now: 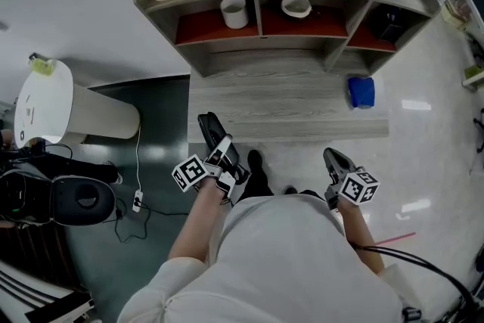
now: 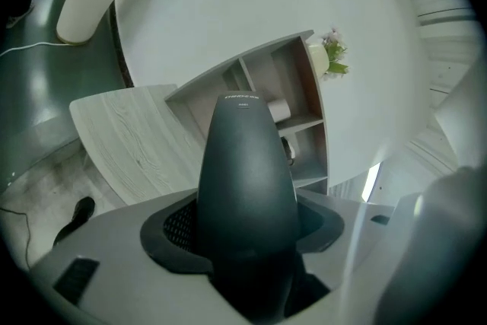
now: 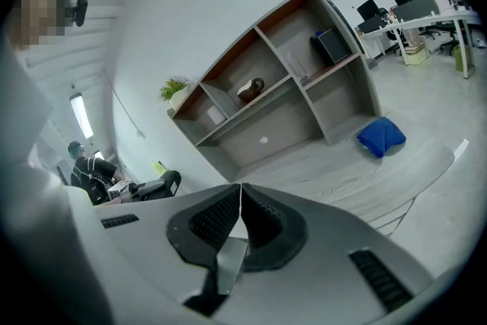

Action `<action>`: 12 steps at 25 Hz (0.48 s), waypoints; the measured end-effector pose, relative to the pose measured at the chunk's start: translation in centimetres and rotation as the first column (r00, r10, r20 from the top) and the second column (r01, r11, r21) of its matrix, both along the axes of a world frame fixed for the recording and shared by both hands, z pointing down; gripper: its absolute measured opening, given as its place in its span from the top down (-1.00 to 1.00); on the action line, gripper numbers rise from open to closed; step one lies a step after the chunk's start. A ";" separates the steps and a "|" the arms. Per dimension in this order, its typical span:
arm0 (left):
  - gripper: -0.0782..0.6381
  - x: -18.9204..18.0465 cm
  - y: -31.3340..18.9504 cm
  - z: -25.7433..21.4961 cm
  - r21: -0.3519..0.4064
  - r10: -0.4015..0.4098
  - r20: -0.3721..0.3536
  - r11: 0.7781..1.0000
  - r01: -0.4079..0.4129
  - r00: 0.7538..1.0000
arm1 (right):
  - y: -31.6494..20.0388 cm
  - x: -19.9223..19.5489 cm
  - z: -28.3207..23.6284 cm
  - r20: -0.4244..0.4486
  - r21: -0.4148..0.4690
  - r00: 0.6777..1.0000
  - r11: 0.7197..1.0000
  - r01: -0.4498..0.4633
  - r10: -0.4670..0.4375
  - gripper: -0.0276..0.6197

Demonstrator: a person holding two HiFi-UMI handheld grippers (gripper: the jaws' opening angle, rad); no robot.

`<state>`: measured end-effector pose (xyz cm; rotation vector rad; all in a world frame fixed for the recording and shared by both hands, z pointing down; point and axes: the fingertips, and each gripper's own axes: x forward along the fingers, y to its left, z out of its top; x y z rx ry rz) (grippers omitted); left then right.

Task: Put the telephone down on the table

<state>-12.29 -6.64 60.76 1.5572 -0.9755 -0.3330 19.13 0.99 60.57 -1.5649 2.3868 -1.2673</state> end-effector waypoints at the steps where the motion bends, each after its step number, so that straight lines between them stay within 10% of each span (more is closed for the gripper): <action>1: -0.02 -0.4 -1.0 0.5 -0.008 0.011 0.004 1.000 -0.011 1.000 | -0.7 -0.5 -0.1 -0.002 -0.001 1.000 1.000 -0.007 0.007 0.86; 12: -0.02 -3.8 -9.4 5.2 -0.080 0.169 0.081 0.983 -0.163 0.982 | -7.0 -5.3 -0.1 -0.026 -0.017 0.993 0.994 -0.112 0.111 0.86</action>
